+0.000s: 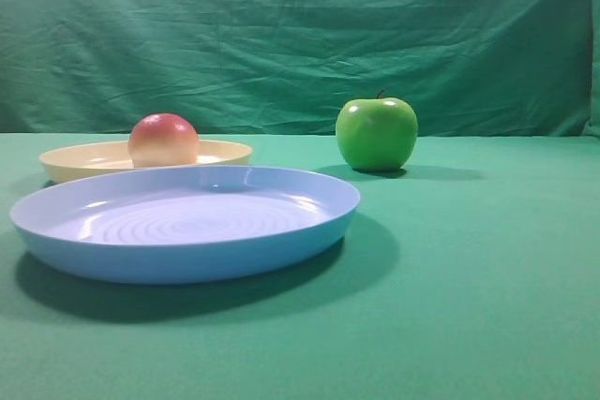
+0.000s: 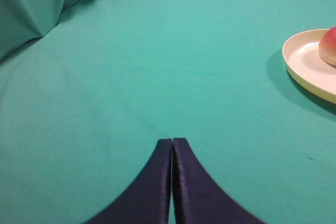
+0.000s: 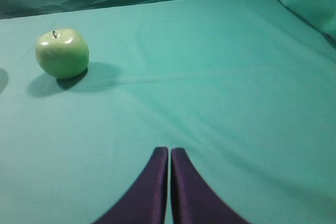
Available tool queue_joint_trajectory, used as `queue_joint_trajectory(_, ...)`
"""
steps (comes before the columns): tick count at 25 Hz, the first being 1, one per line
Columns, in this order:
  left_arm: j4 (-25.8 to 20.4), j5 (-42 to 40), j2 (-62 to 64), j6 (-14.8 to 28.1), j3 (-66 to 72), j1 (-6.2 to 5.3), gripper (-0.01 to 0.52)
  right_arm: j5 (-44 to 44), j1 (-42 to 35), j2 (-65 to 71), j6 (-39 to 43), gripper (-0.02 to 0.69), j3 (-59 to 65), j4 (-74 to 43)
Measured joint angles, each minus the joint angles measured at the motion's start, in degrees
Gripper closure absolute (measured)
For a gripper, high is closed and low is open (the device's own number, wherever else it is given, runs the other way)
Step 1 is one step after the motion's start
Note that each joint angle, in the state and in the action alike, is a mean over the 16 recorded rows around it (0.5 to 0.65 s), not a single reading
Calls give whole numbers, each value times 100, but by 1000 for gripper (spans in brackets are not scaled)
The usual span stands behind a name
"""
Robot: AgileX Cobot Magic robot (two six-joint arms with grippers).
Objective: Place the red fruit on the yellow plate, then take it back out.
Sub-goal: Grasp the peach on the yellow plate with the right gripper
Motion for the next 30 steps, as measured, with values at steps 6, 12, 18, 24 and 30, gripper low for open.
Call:
queue_joint_trajectory(6,0,0,0,0,0,0,514,70,0,574,-63,665,-902,76)
queue_joint_trajectory(12,0,0,0,0,0,0,514,517,0,1176,-191,665,-1976,185)
queue_joint_trajectory(18,0,0,0,0,0,0,514,1160,0,1444,-355,665,-2776,533)
queue_joint_trajectory(24,0,0,0,0,0,0,514,1665,0,1467,-475,665,-3164,948)
queue_joint_trajectory(30,0,0,0,0,0,0,514,1763,0,1469,-515,665,-3233,1346)
